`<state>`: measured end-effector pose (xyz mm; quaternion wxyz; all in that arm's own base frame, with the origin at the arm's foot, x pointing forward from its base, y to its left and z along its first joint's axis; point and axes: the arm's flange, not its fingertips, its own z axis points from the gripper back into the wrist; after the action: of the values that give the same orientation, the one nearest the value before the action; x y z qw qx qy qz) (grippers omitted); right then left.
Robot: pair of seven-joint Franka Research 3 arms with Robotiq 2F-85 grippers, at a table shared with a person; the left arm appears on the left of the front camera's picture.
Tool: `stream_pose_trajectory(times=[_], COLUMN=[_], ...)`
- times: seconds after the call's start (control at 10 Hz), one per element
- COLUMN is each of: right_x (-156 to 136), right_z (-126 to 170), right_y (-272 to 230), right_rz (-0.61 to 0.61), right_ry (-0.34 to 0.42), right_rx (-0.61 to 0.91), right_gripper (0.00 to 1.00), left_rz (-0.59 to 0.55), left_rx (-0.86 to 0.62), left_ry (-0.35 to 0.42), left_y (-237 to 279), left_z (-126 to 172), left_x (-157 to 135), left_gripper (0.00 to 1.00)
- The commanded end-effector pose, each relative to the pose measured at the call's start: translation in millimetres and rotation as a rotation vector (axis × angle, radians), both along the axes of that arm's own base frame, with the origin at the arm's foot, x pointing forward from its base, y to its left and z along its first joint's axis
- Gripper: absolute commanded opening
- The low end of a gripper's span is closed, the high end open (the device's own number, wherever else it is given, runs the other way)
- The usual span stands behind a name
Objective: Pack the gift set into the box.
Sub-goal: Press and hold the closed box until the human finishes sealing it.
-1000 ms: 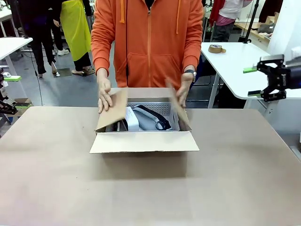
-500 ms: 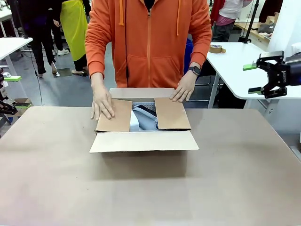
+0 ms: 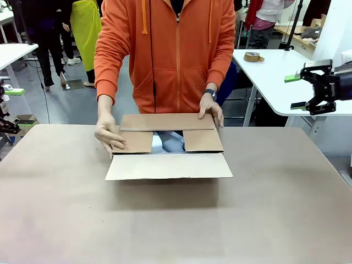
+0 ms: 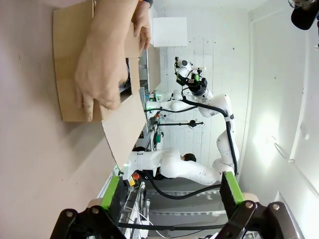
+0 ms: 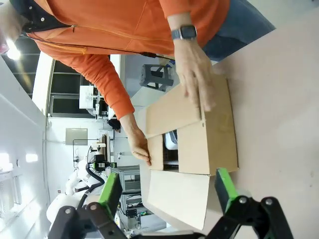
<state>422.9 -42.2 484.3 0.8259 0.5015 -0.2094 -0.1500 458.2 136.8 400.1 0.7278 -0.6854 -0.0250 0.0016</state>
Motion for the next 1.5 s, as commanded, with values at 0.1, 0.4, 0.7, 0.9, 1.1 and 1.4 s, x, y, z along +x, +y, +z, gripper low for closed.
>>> stream_pose_trajectory(times=[0.1, 0.4, 0.7, 0.9, 1.1, 1.4], right_x=[-1.2, -1.2, -1.2, -1.2, -1.2, -1.2], right_z=[-0.9, -0.9, -0.9, -0.9, -0.9, -0.9], right_y=[-0.1, -0.1, -0.1, -0.1, -0.1, -0.1], right_rz=[0.003, 0.003, 0.003, 0.003, 0.003, 0.003], right_ry=[-0.001, -0.001, -0.001, -0.001, -0.001, -0.001], right_rx=[-0.013, -0.013, -0.013, -0.013, -0.013, -0.013], right_gripper=[1.00, 1.00, 1.00, 1.00, 1.00, 1.00], left_rz=[0.002, 0.002, 0.002, 0.002, 0.002, 0.002], left_rx=[0.005, 0.005, 0.005, 0.005, 0.005, 0.005], left_ry=[-0.021, -0.021, -0.021, -0.021, -0.021, -0.021], left_y=[-0.8, -0.8, -0.8, -0.8, -0.8, -0.8], left_z=[-0.3, -0.3, -0.3, -0.3, -0.3, -0.3], left_x=[-3.0, -3.0, -3.0, -3.0, -3.0, -3.0], left_gripper=[1.00, 1.00, 1.00, 1.00, 1.00, 1.00])
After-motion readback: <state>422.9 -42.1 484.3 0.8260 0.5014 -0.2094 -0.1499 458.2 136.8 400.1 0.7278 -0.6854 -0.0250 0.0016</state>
